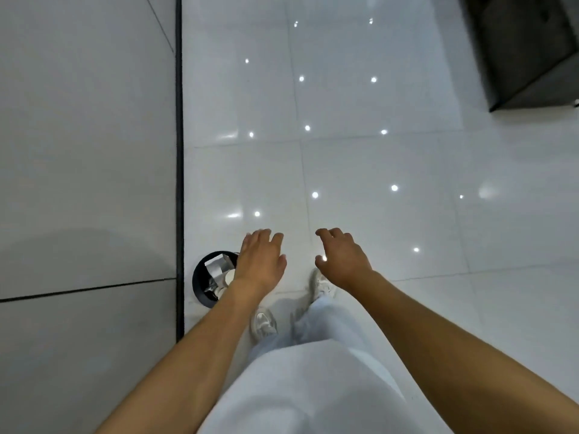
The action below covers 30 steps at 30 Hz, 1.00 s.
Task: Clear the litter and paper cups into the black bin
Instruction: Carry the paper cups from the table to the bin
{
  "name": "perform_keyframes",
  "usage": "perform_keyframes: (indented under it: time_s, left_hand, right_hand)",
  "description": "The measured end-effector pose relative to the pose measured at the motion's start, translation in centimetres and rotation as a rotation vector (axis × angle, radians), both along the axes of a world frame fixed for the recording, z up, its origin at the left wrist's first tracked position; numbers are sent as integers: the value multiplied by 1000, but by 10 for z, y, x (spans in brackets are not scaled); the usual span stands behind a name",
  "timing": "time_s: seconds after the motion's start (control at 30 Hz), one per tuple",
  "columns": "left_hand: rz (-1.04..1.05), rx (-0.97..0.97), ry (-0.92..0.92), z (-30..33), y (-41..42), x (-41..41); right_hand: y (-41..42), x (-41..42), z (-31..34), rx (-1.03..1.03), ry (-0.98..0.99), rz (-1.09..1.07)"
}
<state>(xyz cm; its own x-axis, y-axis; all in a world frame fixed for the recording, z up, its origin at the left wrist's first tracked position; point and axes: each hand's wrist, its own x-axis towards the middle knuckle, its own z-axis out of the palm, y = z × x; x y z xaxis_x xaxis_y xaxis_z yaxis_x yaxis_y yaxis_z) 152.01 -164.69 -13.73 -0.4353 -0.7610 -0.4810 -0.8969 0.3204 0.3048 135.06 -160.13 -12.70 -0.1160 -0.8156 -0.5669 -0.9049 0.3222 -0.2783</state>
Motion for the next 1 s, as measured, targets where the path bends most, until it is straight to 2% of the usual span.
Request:
perform_keyframes:
  time_s: [0.2, 0.47, 0.6, 0.77, 0.8, 1.0]
  left_hand:
    - [-159, -48, 18, 37, -34, -111]
    - [-317, -57, -12, 58, -92, -315]
    - [-405, -94, 32, 68, -110, -410]
    - [-528, -95, 52, 74, -134, -507]
    - [-591, -92, 55, 71, -147, -550]
    - [-686, -55, 69, 67, -198, -668]
  right_hand:
    - [-9, -113, 26, -22, 23, -130]
    - [-41, -309, 42, -61, 25, -281]
    - [-45, -394, 50, -80, 33, -383]
    - [-48, -474, 56, -80, 37, -523]
    - [-51, -509, 53, -79, 46, -590]
    - [-87, -612, 54, -98, 63, -725]
